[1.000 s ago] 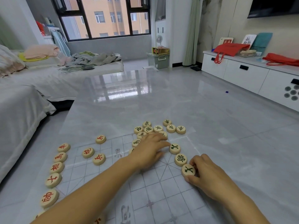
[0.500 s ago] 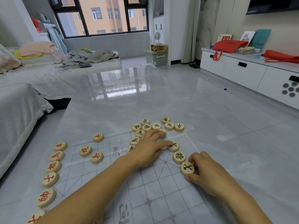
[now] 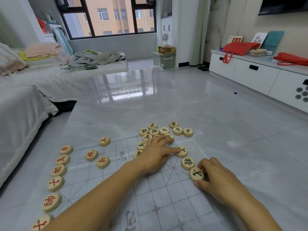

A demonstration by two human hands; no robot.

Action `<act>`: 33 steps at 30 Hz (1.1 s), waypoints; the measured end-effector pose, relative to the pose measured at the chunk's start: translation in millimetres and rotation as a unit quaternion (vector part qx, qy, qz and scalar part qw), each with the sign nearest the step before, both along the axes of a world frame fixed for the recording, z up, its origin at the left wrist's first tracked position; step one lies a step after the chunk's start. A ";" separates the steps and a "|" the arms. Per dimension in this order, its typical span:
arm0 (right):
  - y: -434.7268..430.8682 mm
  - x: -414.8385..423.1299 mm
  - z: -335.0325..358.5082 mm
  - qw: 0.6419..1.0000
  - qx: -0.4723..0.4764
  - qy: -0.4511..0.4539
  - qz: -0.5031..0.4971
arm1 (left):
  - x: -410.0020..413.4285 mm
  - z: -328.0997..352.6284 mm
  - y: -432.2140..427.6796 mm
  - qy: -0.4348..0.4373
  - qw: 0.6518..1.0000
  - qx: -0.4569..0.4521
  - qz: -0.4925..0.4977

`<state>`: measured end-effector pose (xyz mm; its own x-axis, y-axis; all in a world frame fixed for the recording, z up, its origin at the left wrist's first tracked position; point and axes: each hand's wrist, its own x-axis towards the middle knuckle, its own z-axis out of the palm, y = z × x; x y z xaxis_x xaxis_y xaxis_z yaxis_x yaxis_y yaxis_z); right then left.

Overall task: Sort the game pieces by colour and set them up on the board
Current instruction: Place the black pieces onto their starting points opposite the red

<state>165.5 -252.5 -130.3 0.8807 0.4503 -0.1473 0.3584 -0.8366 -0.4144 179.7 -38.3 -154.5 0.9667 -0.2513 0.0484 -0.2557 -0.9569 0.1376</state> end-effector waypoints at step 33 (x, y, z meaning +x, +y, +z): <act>-3.3 8.0 -9.0 0.998 0.062 -0.024 -0.019 | -26.9 14.2 66.4 0.046 0.920 -0.273 0.279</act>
